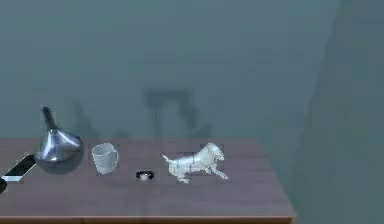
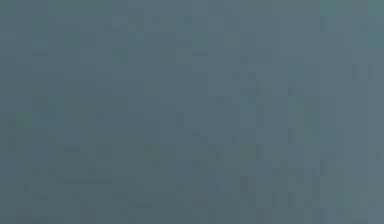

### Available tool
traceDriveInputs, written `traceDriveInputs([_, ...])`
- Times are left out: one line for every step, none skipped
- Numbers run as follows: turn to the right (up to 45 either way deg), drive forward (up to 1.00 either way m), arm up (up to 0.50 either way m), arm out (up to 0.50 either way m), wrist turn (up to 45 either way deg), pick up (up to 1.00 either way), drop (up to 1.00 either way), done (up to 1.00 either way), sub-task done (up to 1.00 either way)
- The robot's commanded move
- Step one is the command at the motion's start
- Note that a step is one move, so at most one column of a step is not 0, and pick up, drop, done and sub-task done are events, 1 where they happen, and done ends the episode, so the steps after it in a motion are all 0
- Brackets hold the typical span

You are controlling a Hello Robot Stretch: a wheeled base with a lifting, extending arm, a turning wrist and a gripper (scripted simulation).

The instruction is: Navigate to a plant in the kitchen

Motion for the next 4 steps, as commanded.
traceDriveInputs([45.0,0.00,0.00,0.00,0.0,0.00,0.00,0.00,0.00])
traceDriveInputs([45.0,0.00,0.00,0.00,0.0,0.00,0.00,0.00,0.00])
traceDriveInputs([45.0,0.00,0.00,0.00,0.0,0.00,0.00,0.00,0.00])
traceDriveInputs([36.0,0.00,0.00,0.00,0.0,0.00,0.00,0.00,0.00])
